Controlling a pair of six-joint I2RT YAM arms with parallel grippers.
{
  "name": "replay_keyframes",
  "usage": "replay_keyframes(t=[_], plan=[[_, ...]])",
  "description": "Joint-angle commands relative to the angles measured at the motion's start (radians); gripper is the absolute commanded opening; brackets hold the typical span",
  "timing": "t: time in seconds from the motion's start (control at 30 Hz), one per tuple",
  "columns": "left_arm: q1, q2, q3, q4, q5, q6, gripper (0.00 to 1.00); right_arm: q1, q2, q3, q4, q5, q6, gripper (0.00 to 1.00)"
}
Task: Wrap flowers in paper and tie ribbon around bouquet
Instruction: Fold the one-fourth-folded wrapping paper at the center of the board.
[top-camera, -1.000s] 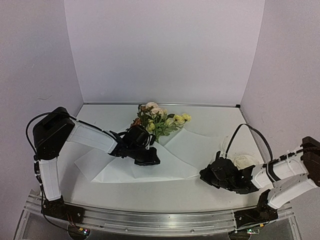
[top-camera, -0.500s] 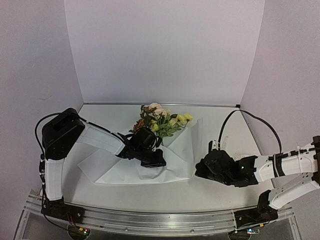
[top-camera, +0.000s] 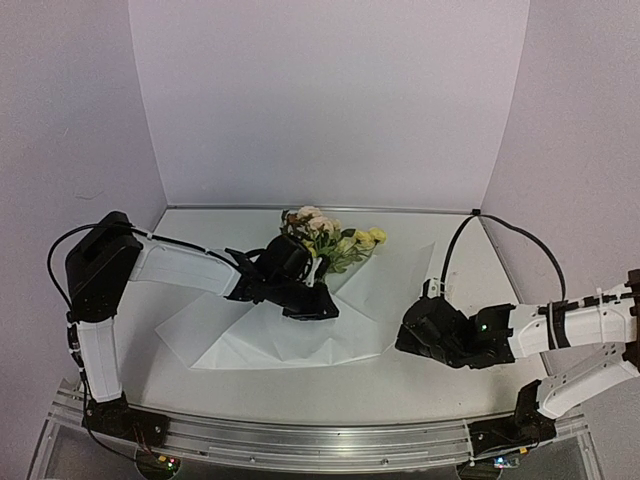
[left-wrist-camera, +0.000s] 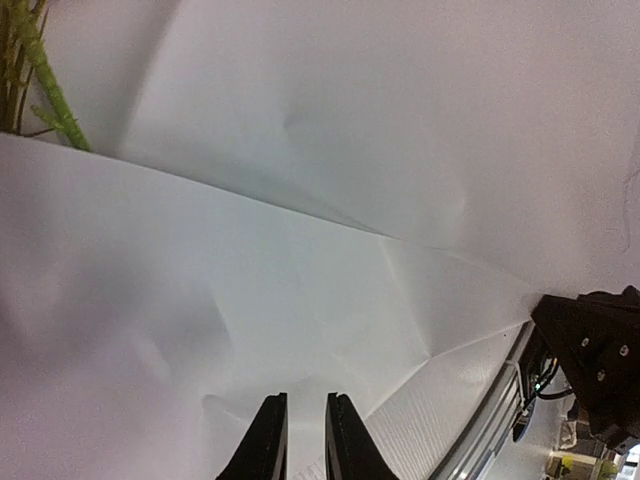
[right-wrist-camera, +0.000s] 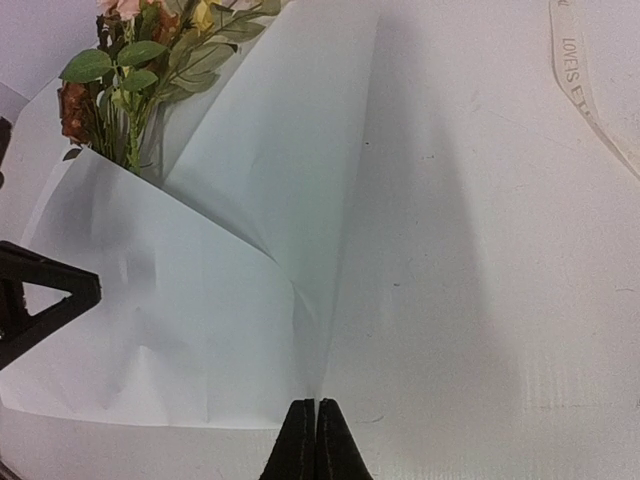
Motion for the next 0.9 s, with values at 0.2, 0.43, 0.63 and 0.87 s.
replay_keyframes(t=[0.2, 0.43, 0.63, 0.87], plan=[[-0.064, 0.046, 0.08, -0.105, 0.19, 0.112, 0.05, 0.004, -0.007, 0.066, -0.062, 0.073, 0.036, 0.0], [-0.084, 0.14, 0.14, -0.106, 0.233, 0.13, 0.04, 0.004, -0.002, 0.084, -0.065, 0.07, 0.035, 0.0], [-0.087, 0.191, 0.158, -0.099, 0.195, 0.104, 0.04, 0.016, -0.005, 0.107, -0.067, 0.054, 0.03, 0.0], [-0.087, 0.205, 0.161, -0.122, 0.124, 0.078, 0.04, 0.045, -0.009, 0.146, -0.069, 0.033, 0.025, 0.0]])
